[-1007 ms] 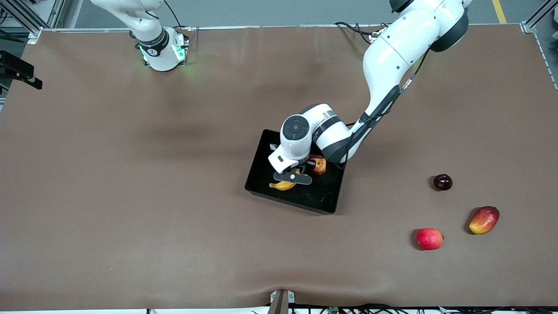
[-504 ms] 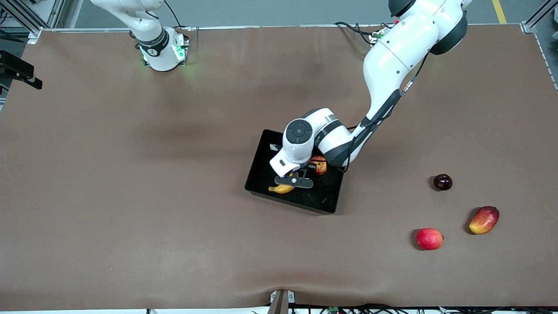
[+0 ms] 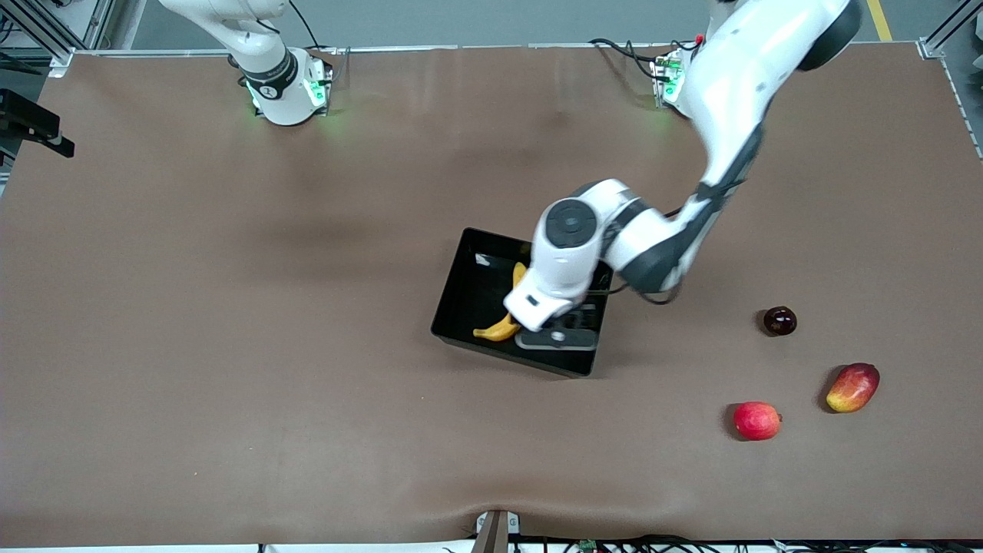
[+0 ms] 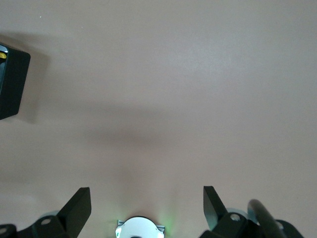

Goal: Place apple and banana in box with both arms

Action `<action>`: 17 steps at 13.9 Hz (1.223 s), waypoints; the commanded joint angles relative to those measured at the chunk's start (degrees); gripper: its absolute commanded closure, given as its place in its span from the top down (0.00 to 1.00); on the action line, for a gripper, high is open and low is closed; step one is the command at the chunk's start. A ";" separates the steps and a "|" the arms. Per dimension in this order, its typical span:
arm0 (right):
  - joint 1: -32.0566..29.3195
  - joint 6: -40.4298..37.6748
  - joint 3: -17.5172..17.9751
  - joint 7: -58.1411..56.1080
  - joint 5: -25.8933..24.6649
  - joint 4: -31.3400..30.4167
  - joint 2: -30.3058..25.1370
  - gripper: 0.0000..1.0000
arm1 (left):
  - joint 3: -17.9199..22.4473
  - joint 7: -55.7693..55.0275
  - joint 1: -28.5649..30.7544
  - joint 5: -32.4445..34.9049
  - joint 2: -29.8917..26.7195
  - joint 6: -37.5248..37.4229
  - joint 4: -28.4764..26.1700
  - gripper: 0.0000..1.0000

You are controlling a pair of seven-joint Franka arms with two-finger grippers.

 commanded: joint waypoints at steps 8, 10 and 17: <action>-1.39 -0.28 0.93 -0.09 0.09 -0.72 -1.13 1.00 | -0.31 13.15 18.24 -8.14 -19.15 -15.03 -2.06 1.00; -1.39 -0.28 0.93 -0.09 0.09 -0.72 -1.13 1.00 | -0.39 13.58 19.83 -8.23 -21.53 -18.27 -1.98 1.00; -1.39 -0.28 0.93 -0.09 0.09 -0.72 -1.13 1.00 | 0.13 22.79 23.78 -11.55 -28.74 -24.78 -2.24 1.00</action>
